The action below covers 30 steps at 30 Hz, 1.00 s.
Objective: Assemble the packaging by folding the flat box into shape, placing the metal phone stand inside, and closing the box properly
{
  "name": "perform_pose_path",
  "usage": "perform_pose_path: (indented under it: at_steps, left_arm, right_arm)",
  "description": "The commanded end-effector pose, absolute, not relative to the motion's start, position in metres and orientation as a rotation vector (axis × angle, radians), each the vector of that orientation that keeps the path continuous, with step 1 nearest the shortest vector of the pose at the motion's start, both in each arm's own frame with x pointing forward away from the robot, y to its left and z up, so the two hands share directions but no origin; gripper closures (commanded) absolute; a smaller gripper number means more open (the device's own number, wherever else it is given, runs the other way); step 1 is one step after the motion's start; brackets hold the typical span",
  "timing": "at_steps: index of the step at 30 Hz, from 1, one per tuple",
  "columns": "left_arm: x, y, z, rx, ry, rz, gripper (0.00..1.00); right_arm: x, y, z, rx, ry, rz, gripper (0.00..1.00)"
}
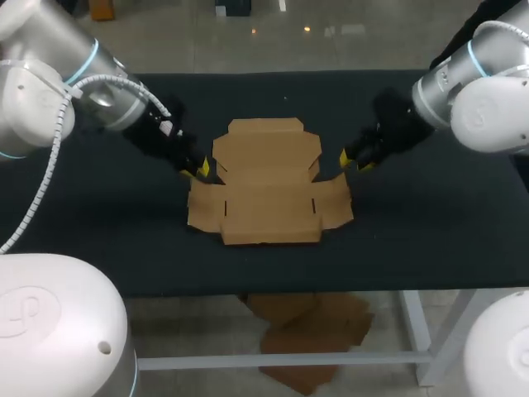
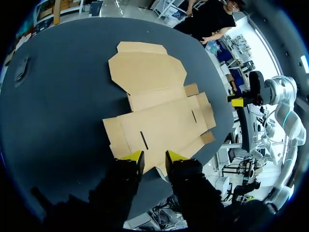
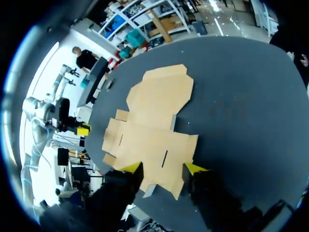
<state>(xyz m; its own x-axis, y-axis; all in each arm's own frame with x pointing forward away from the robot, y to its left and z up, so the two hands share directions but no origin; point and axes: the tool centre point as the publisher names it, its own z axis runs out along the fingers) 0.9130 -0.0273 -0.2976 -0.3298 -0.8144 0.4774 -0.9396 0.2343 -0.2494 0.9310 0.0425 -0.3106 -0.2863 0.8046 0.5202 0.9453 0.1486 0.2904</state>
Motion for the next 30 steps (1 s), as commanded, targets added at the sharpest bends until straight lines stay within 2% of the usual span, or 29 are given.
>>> perform_pose_path:
  at_steps: [1, 3, 4, 23, 30]
  left_arm:
    - [0.922, -0.020, -0.294, 1.641, -2.255, 0.727, 0.02]
    - [0.925, -0.016, -0.292, 1.639, -2.251, 0.735, 0.00]
    - [0.927, -0.014, -0.291, 1.640, -2.251, 0.738, 0.00]
    - [0.965, 0.029, -0.263, 1.609, -2.198, 0.794, 0.00]
    - [0.965, 0.029, -0.263, 1.609, -2.198, 0.794, 0.00]
  right_arm:
    - [0.944, 0.034, -0.304, -1.476, -2.041, -0.844, 0.12]
    - [0.952, 0.030, -0.303, -1.461, -2.012, -0.870, 0.01]
    - [0.955, 0.029, -0.302, -1.456, -2.002, -0.873, 0.00]
    - [1.012, 0.025, -0.309, -1.357, -1.760, -0.955, 0.00]
    - [1.014, 0.024, -0.310, -1.354, -1.746, -0.959, 0.00]
